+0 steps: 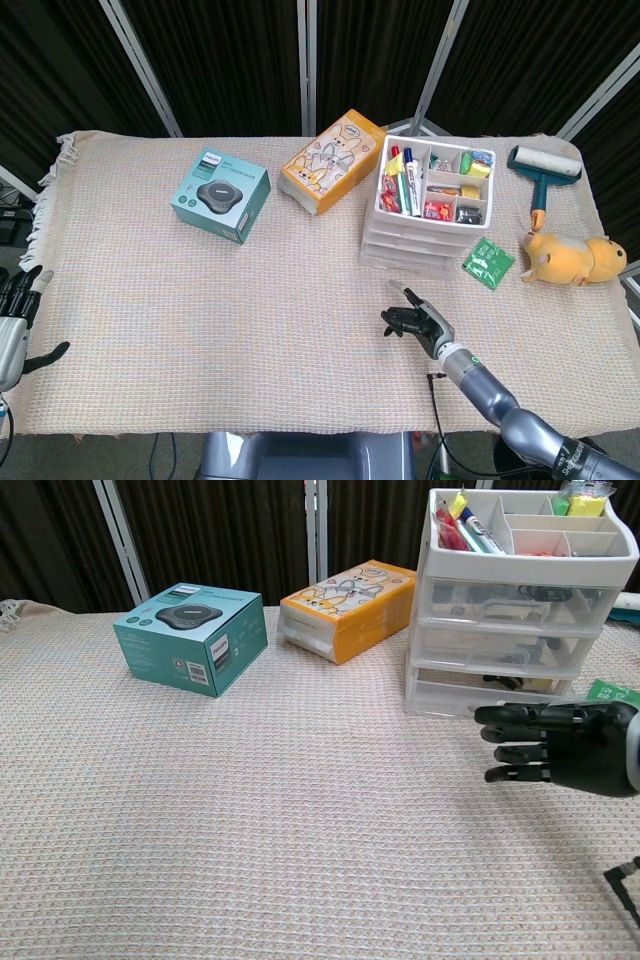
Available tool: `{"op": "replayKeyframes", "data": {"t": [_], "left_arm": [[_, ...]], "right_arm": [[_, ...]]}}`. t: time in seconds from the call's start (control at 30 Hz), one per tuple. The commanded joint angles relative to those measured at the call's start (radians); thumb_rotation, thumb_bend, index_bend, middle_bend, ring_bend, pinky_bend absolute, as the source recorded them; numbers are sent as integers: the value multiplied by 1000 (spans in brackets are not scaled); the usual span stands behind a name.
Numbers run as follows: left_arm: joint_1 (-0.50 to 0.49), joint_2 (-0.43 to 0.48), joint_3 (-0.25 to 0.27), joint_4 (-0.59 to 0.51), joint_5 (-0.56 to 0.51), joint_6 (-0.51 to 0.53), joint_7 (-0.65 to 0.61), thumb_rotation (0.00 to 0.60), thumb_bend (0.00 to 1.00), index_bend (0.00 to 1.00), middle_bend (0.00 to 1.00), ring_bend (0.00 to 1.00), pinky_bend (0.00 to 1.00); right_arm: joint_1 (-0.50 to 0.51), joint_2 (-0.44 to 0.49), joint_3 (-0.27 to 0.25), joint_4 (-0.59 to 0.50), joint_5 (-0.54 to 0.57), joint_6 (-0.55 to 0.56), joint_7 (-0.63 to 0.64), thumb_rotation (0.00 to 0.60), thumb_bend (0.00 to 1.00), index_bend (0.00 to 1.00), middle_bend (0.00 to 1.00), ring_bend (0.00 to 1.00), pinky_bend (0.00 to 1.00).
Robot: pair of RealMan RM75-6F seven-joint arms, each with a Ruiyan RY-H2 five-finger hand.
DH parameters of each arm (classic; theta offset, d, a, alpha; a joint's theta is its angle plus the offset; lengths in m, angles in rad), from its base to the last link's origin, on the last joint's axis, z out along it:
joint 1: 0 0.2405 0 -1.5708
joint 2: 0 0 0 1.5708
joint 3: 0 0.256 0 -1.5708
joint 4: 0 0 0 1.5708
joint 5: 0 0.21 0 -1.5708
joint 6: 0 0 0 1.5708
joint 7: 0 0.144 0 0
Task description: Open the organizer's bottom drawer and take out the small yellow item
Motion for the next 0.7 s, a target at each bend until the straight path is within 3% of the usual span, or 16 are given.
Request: {"op": "replayKeyframes", "data": {"t": [0.03,0.2,0.33,0.47,0.7], "left_arm": [[4,4,-1,-5,-1,6,4,600,152,0,0,0,0],[8,8,-1,-15,0,14,12,600,153,0,0,0,0],[10,9,0,-20,7,21,17,600,152,0,0,0,0],[9,8,0,-22,7,17,23,600,152,0,0,0,0],[6,7,0,-23,7,10,24,600,152,0,0,0,0]], "right_arm": [[18,57,-69,-4,-113,113,-171,600,247,98,674,749,514],[68,65,-153,9,-97,267,-366,600,238,98,671,748,512],[115,36,-225,48,-63,454,-608,600,236,98,675,749,516],[137,-8,-243,62,-20,585,-734,600,235,98,678,750,519],[161,-35,-251,91,25,617,-790,600,235,139,682,750,520]]}}
